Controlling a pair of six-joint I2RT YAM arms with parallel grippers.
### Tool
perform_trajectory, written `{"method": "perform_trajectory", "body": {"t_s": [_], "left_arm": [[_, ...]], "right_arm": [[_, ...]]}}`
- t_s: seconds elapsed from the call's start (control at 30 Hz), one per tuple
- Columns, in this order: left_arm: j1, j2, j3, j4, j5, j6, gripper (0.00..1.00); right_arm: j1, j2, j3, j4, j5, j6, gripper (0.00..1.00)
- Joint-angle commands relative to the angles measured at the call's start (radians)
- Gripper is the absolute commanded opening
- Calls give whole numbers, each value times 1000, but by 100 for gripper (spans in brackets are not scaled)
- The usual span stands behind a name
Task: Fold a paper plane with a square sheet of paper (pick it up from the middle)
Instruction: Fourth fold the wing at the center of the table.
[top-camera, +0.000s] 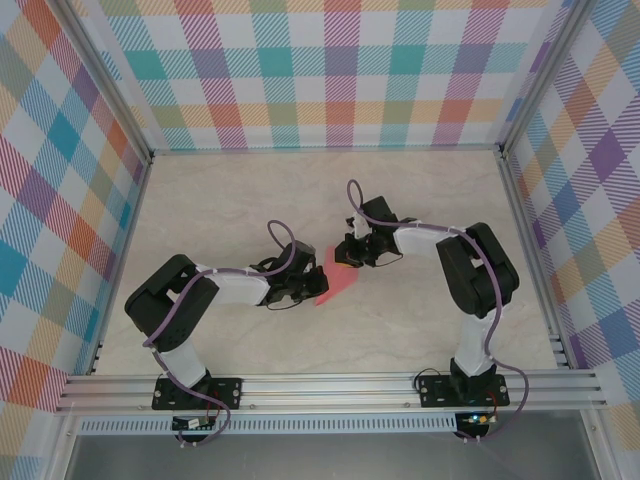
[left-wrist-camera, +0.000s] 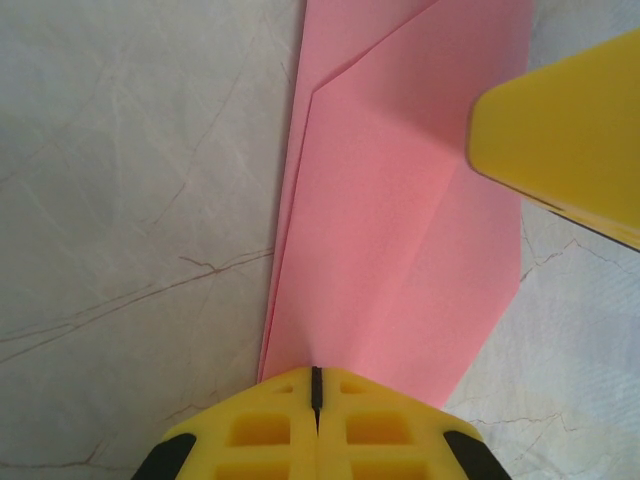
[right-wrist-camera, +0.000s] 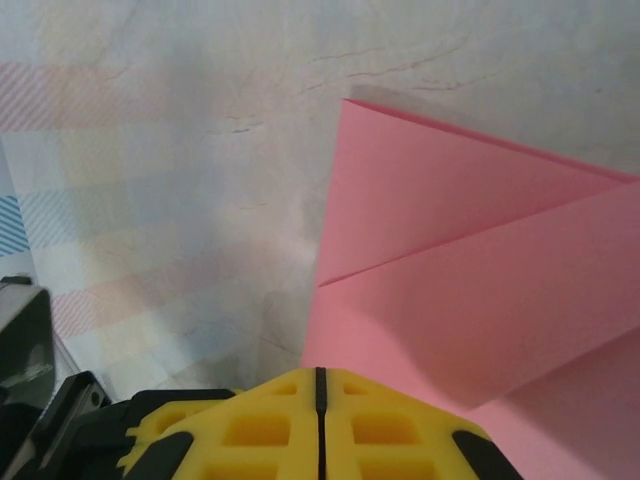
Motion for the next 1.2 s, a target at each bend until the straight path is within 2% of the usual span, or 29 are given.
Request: {"method": "perform_trajectory", "body": {"t_s": [0.0,0.47,0.6,0.77,0.87,1.0,1.17], "left_arm": [[10,71,-33,-185,-51,11,0],[9,84,-42,-178,-41,0,0],[9,85,-38,-174,-39,-2,0],[9,87,-31,-177,-38,-3,0],[9,88,-26,-177,-38,-2,0],[10,89,-20,-181,-38,-2,0],[9,81,-17,-188,-38,-2,0]], "right_arm": [[-11,46,46,9,-5,-15,6],[-176,124,131,-26,78,-58,6],[-186,94,176,-81,126,-72,7],[-158,-49,91,-66,105,-38,7],[-120,-89,20,-35,47,10,7],[-49,-82,-51,28,-8,88,7],[8,-29,-60,80,-42,131,7]]}}
